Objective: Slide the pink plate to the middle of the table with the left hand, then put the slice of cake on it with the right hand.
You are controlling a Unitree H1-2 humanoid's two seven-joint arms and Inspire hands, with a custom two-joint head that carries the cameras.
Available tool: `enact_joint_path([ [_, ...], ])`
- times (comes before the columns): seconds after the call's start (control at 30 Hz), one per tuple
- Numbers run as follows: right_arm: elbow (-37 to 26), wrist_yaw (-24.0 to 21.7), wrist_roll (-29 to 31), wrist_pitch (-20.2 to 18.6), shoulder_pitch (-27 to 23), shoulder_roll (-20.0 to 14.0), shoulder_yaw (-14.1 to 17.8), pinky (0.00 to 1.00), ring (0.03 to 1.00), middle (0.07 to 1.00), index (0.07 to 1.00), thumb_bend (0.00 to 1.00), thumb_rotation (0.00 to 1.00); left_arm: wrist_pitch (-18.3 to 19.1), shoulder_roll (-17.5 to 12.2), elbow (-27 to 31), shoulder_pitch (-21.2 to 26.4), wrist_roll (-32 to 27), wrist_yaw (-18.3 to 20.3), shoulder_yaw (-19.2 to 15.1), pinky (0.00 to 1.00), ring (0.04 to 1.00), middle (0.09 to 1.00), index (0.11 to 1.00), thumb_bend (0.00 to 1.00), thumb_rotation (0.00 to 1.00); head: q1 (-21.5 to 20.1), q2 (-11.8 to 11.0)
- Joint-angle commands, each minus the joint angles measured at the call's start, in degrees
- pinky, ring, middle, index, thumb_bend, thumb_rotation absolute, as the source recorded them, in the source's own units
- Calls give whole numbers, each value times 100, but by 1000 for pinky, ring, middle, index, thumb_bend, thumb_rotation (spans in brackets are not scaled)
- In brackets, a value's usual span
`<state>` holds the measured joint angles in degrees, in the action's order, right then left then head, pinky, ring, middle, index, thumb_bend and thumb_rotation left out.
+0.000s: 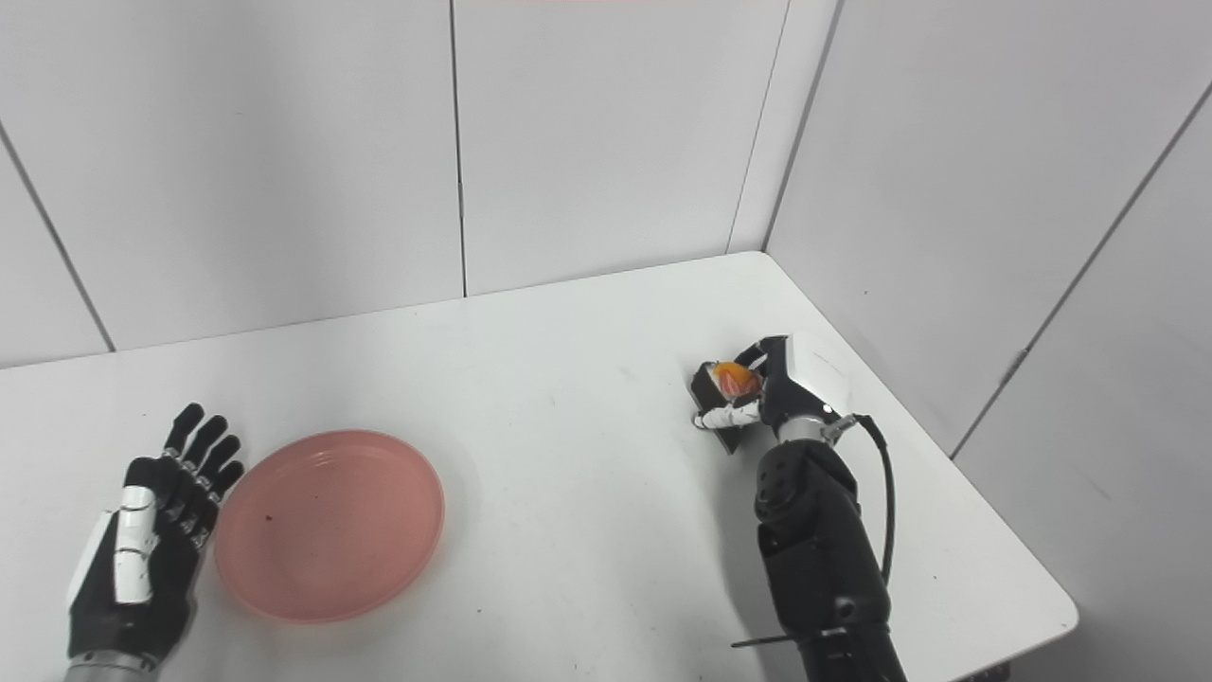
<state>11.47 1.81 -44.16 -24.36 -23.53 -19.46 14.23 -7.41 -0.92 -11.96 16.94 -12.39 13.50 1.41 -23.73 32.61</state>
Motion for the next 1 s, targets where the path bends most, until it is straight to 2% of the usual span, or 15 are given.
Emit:
enact_joint_path([
  [0.0,-278,594,184,297,-87,-60,-5,217,268,431,509,522,0,-23,21,-48,-211,35,-19,-1,970,967,973,959,610,1000,22,4],
  [0.17,-754,684,281,-40,-33,-85,-177,221,273,472,486,525,0,-101,48,-92,-217,76,-36,24,958,960,967,950,628,1000,218,-1],
  [0.23,-948,705,572,75,-4,-41,-98,220,274,444,501,522,0,-50,56,-53,-233,117,-43,56,954,961,969,952,643,1000,405,6],
  [0.3,-1231,688,645,32,20,-19,-133,218,276,433,511,520,0,-1,103,4,-257,190,-104,87,962,966,973,956,647,1000,612,7],
  [0.53,-2173,390,792,-32,135,-12,-435,201,268,415,515,515,0,-187,309,-180,-245,362,-272,157,955,958,962,948,642,1000,1174,-61],
  [0.73,-2659,87,1168,336,276,-76,-762,182,243,407,513,513,0,-395,443,-455,-170,615,-383,239,959,956,961,951,620,1000,1853,-88],
  [0.83,-2759,-45,1313,380,293,-27,-935,183,242,418,516,515,0,-403,512,-559,-110,690,-427,266,972,960,965,957,623,1000,2039,-94],
  [0.97,-2812,-235,1490,600,336,51,-1295,198,253,439,512,517,0,-631,570,-876,20,730,-394,298,999,982,986,977,611,1000,2313,-154],
])
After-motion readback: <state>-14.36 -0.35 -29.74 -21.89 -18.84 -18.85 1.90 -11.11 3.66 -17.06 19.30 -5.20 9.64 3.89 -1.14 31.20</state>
